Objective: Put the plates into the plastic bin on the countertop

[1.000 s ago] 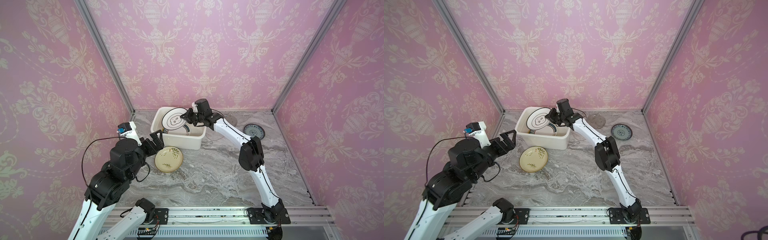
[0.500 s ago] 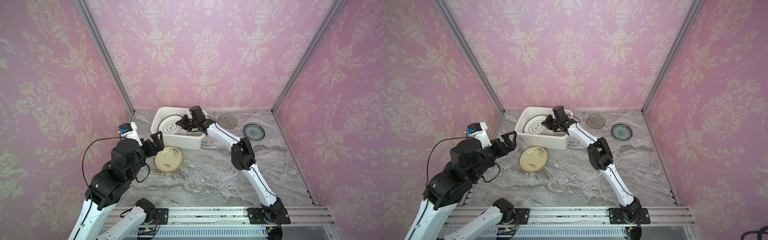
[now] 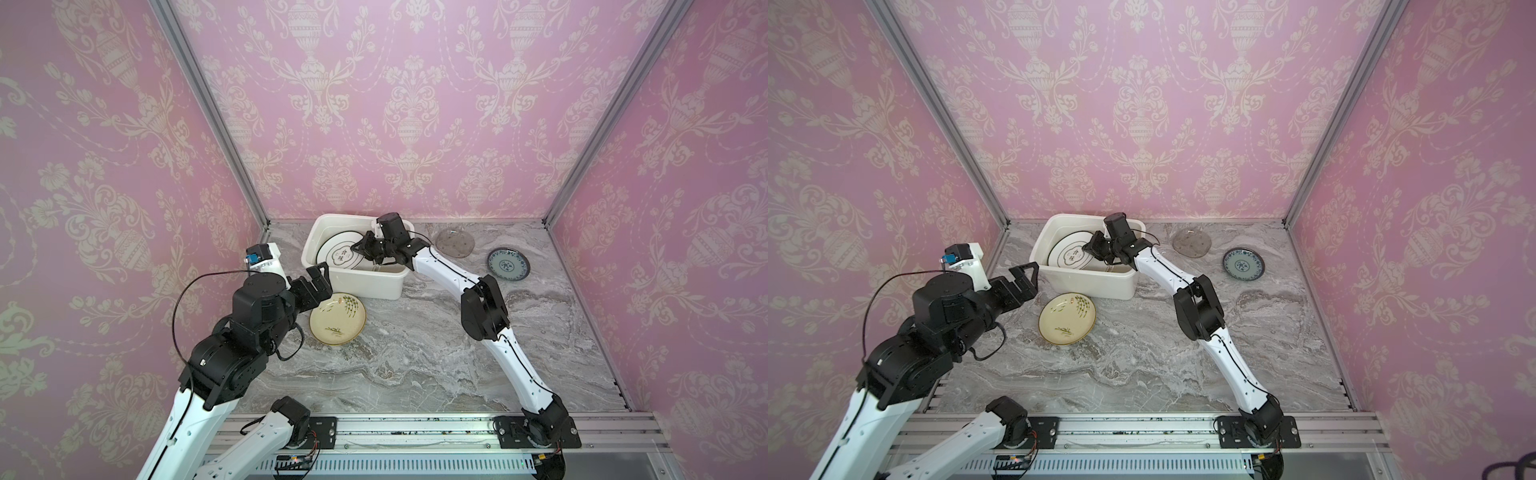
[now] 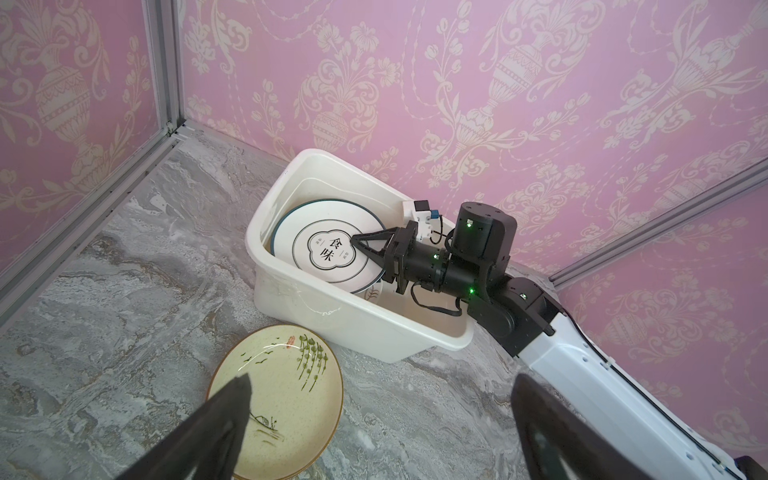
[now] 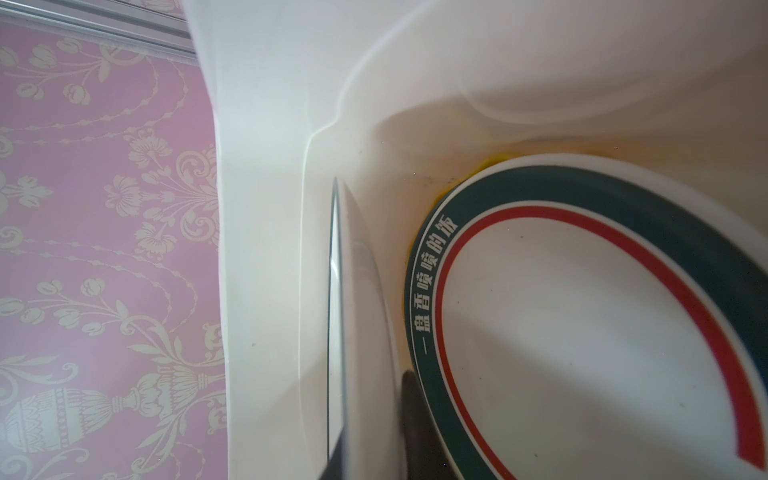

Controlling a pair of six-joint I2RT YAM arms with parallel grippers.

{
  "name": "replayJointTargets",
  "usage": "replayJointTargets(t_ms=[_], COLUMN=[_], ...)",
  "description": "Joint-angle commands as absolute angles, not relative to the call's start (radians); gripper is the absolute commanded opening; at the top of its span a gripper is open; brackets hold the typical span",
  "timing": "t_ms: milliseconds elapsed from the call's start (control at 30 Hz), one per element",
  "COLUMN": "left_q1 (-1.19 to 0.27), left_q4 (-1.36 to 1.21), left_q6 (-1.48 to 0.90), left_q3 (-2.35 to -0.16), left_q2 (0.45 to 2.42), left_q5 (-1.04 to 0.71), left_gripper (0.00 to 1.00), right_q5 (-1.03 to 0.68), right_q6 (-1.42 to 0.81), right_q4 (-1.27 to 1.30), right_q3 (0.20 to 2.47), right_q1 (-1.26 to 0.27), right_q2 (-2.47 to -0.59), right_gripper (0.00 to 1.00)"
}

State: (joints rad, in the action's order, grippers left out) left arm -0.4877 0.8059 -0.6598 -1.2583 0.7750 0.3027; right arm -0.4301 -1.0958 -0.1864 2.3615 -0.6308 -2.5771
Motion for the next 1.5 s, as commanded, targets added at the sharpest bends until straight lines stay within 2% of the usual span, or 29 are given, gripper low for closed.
replayJointTargets(t_ms=[0, 533, 1133, 1267, 1367, 1467], left_q1=[-0.491, -0.491, -0.49, -0.49, -0.49, -0.489], left_q4=[0.807, 0.8, 0.82, 0.822, 0.82, 0.821], left_q6=[-0.628, -0.627, -0.614, -0.612, -0.609, -0.607], left_q3=[-1.255, -1.261, -1.272, -1.273, -1.275, -1.276], left_q2=[0.784, 0.801, 0.796, 0.797, 0.798, 0.801], left_q5=[0.324, 0.317, 0.329, 0.338, 0.341, 0.344], left_gripper=[0.99, 0.99, 0.99, 0.99, 0.99, 0.99], right_q5=[-0.425, -0.391, -0.351, -0.343, -0.316, -0.281], right_q6=[-1.057, -1.033, -0.866, -0.855, -0.842, -0.817], right_q4=[-0.189, -0.14, -0.341, -0.376, -0.417, -0.459], right_q3=[2.361, 2.201, 2.254, 2.28, 2.294, 2.305], right_q1=[-0.624, -0.618, -0.618, -0.618, -0.62, -0.621], right_q2=[-2.633, -2.53, -2.552, -2.564, -2.564, -2.562], right_gripper=[0.05, 0.06, 0.23, 0.3, 0.48, 0.62])
